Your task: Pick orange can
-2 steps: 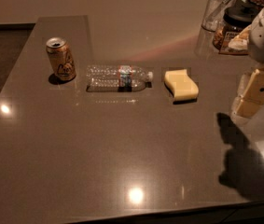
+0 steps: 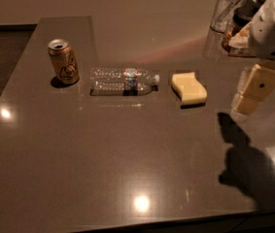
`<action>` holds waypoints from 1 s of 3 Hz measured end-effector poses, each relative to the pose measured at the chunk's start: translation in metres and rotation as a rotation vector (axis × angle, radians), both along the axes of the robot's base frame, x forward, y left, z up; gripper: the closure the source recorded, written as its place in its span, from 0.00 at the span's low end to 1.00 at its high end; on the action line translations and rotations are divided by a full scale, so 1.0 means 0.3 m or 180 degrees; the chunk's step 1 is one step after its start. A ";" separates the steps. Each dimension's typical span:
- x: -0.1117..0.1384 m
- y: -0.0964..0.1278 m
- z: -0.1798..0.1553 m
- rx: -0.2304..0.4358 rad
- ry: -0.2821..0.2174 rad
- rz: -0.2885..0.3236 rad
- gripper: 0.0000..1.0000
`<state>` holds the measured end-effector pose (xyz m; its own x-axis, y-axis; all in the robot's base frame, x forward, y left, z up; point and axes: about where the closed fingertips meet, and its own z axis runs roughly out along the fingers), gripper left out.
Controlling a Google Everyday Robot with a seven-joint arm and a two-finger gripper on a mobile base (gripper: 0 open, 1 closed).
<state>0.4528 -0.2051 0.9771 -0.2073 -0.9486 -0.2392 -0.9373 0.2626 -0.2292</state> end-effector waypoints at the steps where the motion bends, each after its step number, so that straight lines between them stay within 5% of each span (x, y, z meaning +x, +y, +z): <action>1: 0.104 0.082 -0.007 0.0304 -0.0020 0.0050 0.00; 3: 0.361 0.420 -0.034 0.1369 -0.0154 0.0231 0.00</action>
Offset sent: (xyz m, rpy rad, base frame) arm 0.1077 0.0898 -0.0021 0.3692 -0.0276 0.0637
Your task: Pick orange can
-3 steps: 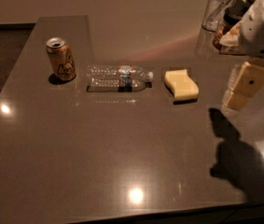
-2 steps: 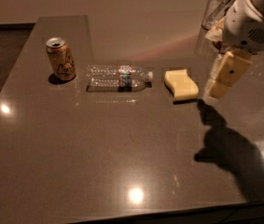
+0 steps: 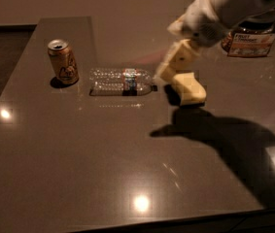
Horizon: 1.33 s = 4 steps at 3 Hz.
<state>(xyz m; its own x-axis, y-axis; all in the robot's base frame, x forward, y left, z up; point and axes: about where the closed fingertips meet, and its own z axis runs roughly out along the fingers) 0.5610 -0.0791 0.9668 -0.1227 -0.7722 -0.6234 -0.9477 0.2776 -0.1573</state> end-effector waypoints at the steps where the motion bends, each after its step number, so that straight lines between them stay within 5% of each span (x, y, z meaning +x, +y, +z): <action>1: 0.100 0.155 -0.017 0.0351 -0.0039 0.0060 0.00; 3: 0.270 0.577 -0.023 0.0879 -0.0009 0.0208 0.00; 4: 0.292 0.715 -0.032 0.0945 0.0021 0.0245 0.00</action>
Offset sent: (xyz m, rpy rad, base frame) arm 0.1032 0.1665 -0.0050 0.3272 -0.0325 0.0565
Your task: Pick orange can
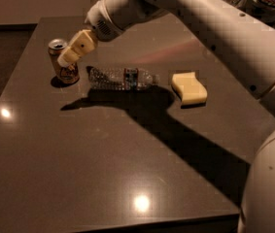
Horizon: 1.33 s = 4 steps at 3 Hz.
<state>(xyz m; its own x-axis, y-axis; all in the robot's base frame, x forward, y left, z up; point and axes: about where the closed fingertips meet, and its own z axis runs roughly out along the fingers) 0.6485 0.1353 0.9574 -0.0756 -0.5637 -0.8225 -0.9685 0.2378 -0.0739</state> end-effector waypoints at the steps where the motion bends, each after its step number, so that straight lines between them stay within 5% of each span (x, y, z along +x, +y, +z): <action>1: 0.008 0.125 -0.042 -0.0016 0.0076 0.0079 0.00; 2: 0.027 0.186 -0.097 -0.0044 0.0157 0.0107 0.00; 3: 0.038 0.218 -0.134 -0.0067 0.0217 0.0127 0.18; 4: 0.051 0.235 -0.145 -0.0053 0.0268 0.0184 0.49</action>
Offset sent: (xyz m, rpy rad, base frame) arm 0.0184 0.0731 -0.0501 -0.0247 0.0809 0.0349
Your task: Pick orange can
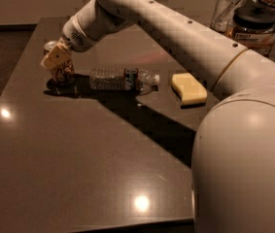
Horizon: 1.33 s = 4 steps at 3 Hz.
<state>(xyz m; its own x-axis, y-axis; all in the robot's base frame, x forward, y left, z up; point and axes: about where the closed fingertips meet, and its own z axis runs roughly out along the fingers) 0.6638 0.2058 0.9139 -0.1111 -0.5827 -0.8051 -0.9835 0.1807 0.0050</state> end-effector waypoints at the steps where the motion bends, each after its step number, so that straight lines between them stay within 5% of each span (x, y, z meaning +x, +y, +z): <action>1: 0.006 -0.005 0.027 0.0053 0.0012 0.0051 0.72; 2: 0.007 -0.021 0.114 0.0096 -0.0066 0.0184 0.95; 3: -0.016 -0.062 0.282 0.0080 -0.0248 0.0391 1.00; 4: -0.017 -0.064 0.289 0.0079 -0.0254 0.0400 1.00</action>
Offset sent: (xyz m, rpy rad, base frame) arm 0.0043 -0.0203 0.0798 0.0516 -0.0665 0.1079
